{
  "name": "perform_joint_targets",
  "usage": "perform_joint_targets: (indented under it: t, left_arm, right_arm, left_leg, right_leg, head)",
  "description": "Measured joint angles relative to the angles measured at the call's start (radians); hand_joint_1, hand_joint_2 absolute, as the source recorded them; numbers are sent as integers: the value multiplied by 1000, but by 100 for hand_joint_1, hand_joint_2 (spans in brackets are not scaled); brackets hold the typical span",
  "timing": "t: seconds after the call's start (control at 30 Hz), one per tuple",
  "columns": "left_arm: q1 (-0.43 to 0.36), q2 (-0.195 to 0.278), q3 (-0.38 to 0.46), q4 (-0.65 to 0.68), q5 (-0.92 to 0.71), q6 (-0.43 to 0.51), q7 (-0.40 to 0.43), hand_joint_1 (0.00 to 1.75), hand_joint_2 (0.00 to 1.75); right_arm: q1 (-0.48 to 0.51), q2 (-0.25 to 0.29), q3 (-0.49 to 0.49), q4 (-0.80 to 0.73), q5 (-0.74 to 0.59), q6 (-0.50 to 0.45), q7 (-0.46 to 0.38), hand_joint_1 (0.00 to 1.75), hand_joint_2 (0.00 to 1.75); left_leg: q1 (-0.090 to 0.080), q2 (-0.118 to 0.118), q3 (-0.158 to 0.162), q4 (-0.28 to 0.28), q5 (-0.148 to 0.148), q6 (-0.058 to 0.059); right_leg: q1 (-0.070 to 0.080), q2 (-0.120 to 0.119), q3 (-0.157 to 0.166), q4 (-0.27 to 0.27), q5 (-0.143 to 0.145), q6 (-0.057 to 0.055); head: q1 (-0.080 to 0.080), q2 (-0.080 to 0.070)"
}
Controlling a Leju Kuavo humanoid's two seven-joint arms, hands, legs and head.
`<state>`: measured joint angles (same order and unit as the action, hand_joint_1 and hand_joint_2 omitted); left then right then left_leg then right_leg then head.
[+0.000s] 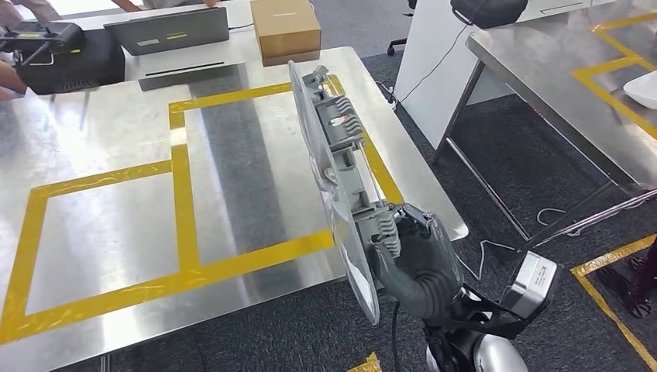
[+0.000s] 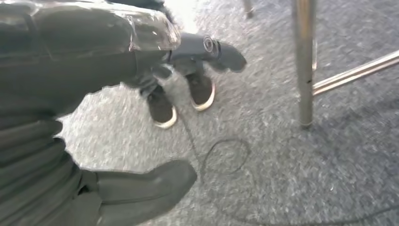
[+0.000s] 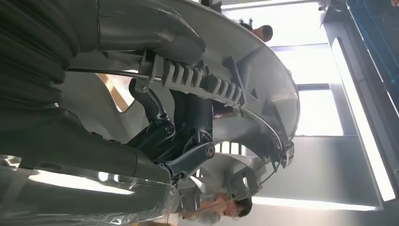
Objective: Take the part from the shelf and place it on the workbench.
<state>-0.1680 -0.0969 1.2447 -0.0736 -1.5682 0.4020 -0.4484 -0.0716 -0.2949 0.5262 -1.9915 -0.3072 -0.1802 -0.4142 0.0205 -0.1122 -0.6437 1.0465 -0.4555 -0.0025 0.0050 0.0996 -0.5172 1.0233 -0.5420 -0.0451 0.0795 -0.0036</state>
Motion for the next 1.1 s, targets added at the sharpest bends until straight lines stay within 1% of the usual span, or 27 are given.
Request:
perform_joint_targets:
  t: [0.03,0.07,0.1,0.13,0.17,0.2,0.23,0.27,0.3,0.33,0.37,0.4,0.43,0.47,0.53,0.6,0.63,0.67,0.73,0.77,0.8,0.83,0.87,0.93,1.0,1.03,1.1]
  left_arm:
    - [1,0,0,0,0,1,-1,0,175]
    - [3,-1,0,0,0,2,-1,0,175]
    - [5,-1,0,0,0,2,-2,0,175]
    - [4,-1,0,0,0,2,-3,0,175]
    - [3,-1,0,0,0,3,-3,0,175]
    - [1,0,0,0,0,3,-3,0,175]
    - [0,0,1,0,1,3,-3,0,175]
    - [1,0,1,0,2,4,-3,0,175]
    - [2,0,1,0,3,4,-3,0,175]
    - [4,0,1,0,4,4,-3,0,175]
    - [4,0,2,0,5,5,-4,0,175]
    - [4,0,2,0,6,5,-5,0,175]
    - [4,-1,2,0,6,5,-6,0,175]
    - [5,-2,2,0,6,5,-8,0,175]
    - [6,-3,2,1,6,6,-12,0,175]
    - [6,-3,2,1,6,6,-13,0,175]
    - [6,-3,2,1,6,6,-14,0,175]
    - [5,-3,3,1,6,7,-14,0,175]
    - [6,-4,3,0,5,8,-14,0,175]
    - [6,-5,3,0,4,8,-14,0,175]
    - [6,-5,3,0,3,8,-14,0,175]
    - [6,-6,3,0,2,8,-13,0,175]
    - [6,-7,3,0,2,8,-13,0,175]
    - [6,-11,3,0,2,8,-13,0,175]
    - [5,-15,2,0,2,6,-8,0,175]
    - [5,-18,2,0,1,3,-3,0,175]
    - [0,-24,-2,0,0,-9,10,0,175]
  right_arm:
    - [-2,0,1,1,2,-4,5,175,175]
    - [-5,0,2,3,4,-7,12,175,175]
    - [-7,1,3,6,6,-12,18,175,175]
    - [-7,1,5,8,7,-17,23,175,175]
    - [-8,1,6,11,7,-23,29,175,175]
    - [-7,1,8,15,7,-32,35,175,175]
    - [-6,2,9,18,9,-45,43,175,175]
    - [-6,3,11,23,14,-59,54,175,175]
    - [-6,4,12,28,24,-74,64,175,175]
    - [-6,4,14,34,39,-87,73,175,175]
    - [-6,4,16,38,55,-97,80,175,175]
    - [-8,4,18,42,71,-104,85,175,175]
    - [-11,4,20,44,85,-110,91,175,175]
    - [-14,4,22,45,96,-115,96,175,175]
    - [-21,4,28,46,110,-121,104,175,175]
    - [-28,4,33,48,116,-124,109,175,175]
    - [-32,4,35,49,119,-125,112,175,175]
    - [-36,4,38,50,129,-127,119,175,175]
    - [-50,5,46,54,186,-139,160,175,175]
    - [-60,5,51,57,232,-149,190,175,175]
    - [-71,5,57,60,279,-159,221,175,175]
    - [-81,5,63,65,318,-168,245,175,175]
    - [-89,5,68,69,341,-174,259,175,175]
    - [-107,5,78,76,378,-183,282,175,175]
    - [-138,6,94,85,488,-193,336,175,175]
    - [-164,7,108,95,585,-193,379,175,175]
    - [-239,19,151,137,799,-173,463,175,175]
  left_leg:
    - [2,-13,-5,-3,7,-9]
    - [2,-2,-10,-4,10,-14]
    - [-1,31,-17,1,4,-19]
    - [-4,69,-29,22,-15,-22]
    - [-5,110,-46,62,-47,-25]
    - [-4,128,-68,117,-83,-30]
    - [1,126,-90,177,-114,-35]
    - [4,121,-103,219,-130,-41]
    - [8,117,-99,230,-128,-47]
    - [11,116,-75,202,-110,-53]
    - [15,117,-36,144,-82,-59]
    - [16,119,2,84,-67,-62]
    - [17,121,31,37,-56,-59]
    - [17,122,45,14,-55,-51]
    - [14,123,45,12,-58,-29]
    - [13,124,44,11,-55,-13]
    - [13,125,43,10,-53,-7]
    - [13,126,41,9,-51,-2]
    - [9,128,35,10,-48,6]
    - [5,130,33,10,-47,8]
    - [1,131,31,10,-46,10]
    - [-3,131,30,10,-45,12]
    - [-8,131,31,10,-44,13]
    - [-14,130,31,9,-42,13]
    - [-14,134,24,9,-37,9]
    - [-13,138,20,7,-32,4]
    - [-12,145,15,6,-27,-8]
  right_leg:
    - [3,-12,2,-10,5,-1]
    - [2,-27,6,-24,11,1]
    - [0,-41,11,-40,18,4]
    - [-2,-55,15,-56,27,6]
    - [-4,-68,15,-65,34,10]
    - [-4,-79,14,-68,36,11]
    - [-5,-91,11,-66,38,11]
    - [-7,-101,8,-64,38,13]
    - [-9,-110,5,-61,38,16]
    - [-13,-116,1,-56,37,21]
    - [-16,-120,-2,-48,34,28]
    - [-17,-124,-6,-39,29,36]
    - [-17,-126,-11,-27,24,45]
    - [-16,-126,-15,-17,20,52]
    - [-15,-124,-19,-10,19,61]
    - [-19,-122,-22,-5,13,67]
    - [-21,-119,-30,14,-3,70]
    - [-21,-115,-48,55,-30,73]
    - [-21,-110,-105,186,-101,75]
    - [-21,-109,-131,246,-124,74]
    - [-21,-108,-145,277,-128,70]
    - [-19,-108,-139,269,-112,64]
    - [-15,-106,-117,224,-80,54]
    - [-4,-100,-53,93,-14,24]
    - [7,-96,-20,15,10,4]
    - [10,-95,-19,6,9,1]
    - [9,-96,-21,-15,22,6]
  head:
    - [3,0]
    - [8,0]
    - [6,0]
    - [0,0]
    - [-7,0]
    - [-16,0]
    - [-22,0]
    - [-28,0]
    - [-32,0]
    - [-36,0]
    - [-38,0]
    - [-40,0]
    - [-44,0]
    - [-46,0]
    - [-43,0]
    - [-35,0]
    - [-31,0]
    - [-25,0]
    - [-12,0]
    - [-6,0]
    - [-2,0]
    - [1,0]
    - [4,0]
    - [6,0]
    - [5,0]
    - [6,0]
    - [10,0]
